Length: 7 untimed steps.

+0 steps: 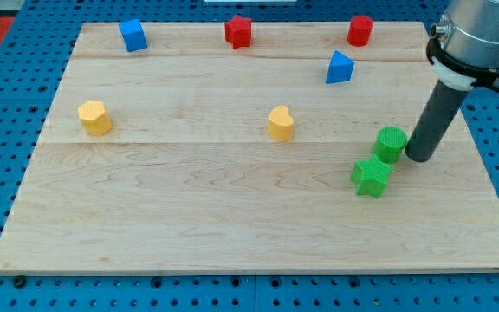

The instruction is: Move your arm diagonal to the blue triangle

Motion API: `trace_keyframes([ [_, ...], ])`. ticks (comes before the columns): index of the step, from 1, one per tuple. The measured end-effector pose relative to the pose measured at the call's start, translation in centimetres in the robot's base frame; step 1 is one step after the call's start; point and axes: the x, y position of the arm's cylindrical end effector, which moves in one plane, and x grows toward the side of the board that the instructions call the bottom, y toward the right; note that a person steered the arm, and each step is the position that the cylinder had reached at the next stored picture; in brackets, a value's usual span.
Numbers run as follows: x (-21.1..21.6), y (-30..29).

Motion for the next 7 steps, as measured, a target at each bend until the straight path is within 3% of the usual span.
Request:
trace_keyframes([
  [1, 1.5, -1.8],
  [2, -1.2, -4.0],
  [5, -4.8, -2.5],
  [7, -4.8, -1.9],
])
